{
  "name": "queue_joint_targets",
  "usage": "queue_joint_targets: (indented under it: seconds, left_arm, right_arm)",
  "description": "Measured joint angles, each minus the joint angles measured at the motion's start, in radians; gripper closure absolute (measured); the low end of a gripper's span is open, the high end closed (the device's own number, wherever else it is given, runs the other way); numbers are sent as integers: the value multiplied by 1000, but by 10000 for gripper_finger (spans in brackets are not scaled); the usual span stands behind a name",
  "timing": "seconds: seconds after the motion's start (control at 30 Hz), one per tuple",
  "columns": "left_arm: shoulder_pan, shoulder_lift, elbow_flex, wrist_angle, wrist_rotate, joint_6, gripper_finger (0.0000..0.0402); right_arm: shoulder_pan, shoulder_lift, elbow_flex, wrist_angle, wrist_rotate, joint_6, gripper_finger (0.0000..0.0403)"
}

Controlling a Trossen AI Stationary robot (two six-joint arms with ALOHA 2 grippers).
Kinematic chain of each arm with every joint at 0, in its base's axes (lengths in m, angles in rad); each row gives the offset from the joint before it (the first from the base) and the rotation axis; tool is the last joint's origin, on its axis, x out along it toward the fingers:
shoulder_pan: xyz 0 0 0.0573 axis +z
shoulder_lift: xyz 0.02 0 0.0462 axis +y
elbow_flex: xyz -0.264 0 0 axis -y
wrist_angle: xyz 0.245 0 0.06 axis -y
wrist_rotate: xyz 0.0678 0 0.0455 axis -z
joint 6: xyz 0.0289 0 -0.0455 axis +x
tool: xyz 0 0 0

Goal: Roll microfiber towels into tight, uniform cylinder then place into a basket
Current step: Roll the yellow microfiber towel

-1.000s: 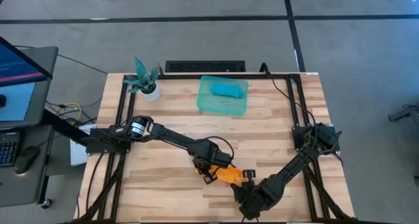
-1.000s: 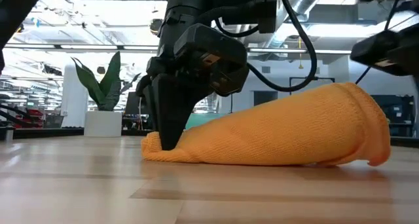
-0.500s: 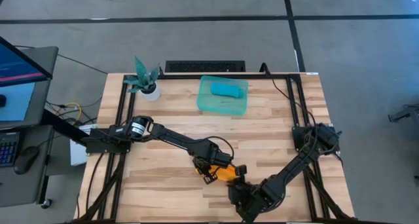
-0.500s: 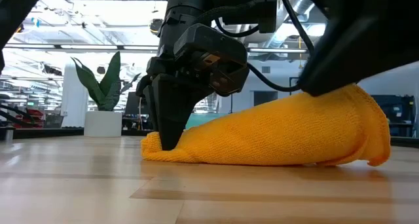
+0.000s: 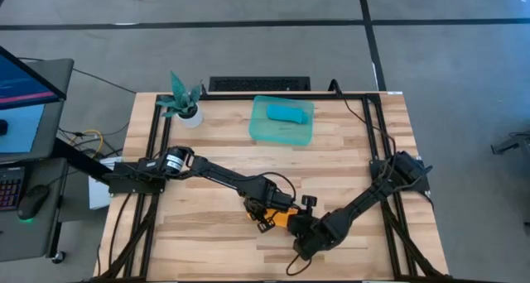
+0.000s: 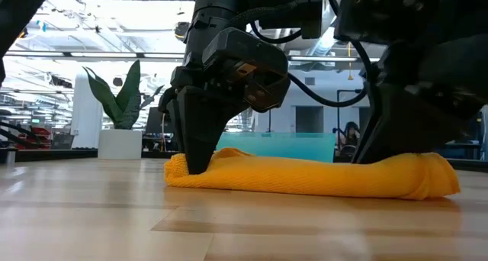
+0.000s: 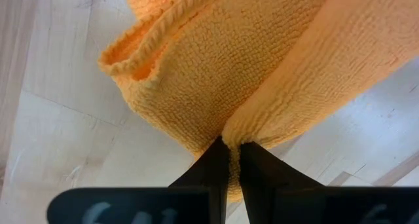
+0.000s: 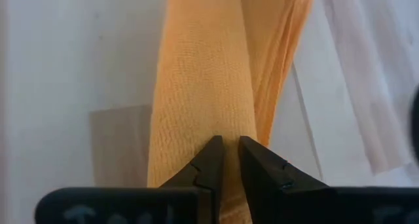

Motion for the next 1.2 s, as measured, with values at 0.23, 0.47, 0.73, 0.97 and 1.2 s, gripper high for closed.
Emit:
queue_joint_targets:
  seconds: [0.23, 0.47, 0.73, 0.97, 1.2]
  left_arm:
    - [0, 0, 0, -2, 0, 17, 381]
    - [0, 0, 0, -2, 1, 75, 375]
    - [0, 0, 0, -2, 1, 87, 357]
    - [0, 1, 0, -3, 0, 144, 315]
    - [0, 1, 0, -3, 0, 254, 273]
  right_arm:
    - [-11, -2, -11, 16, -55, 5, 329]
    - [-10, -2, -11, 20, -68, 3, 329]
    - [-10, -2, -12, 20, -76, 1, 329]
    - [-8, -2, -12, 21, -99, -15, 329]
    - [-7, -1, -12, 21, -101, -15, 329]
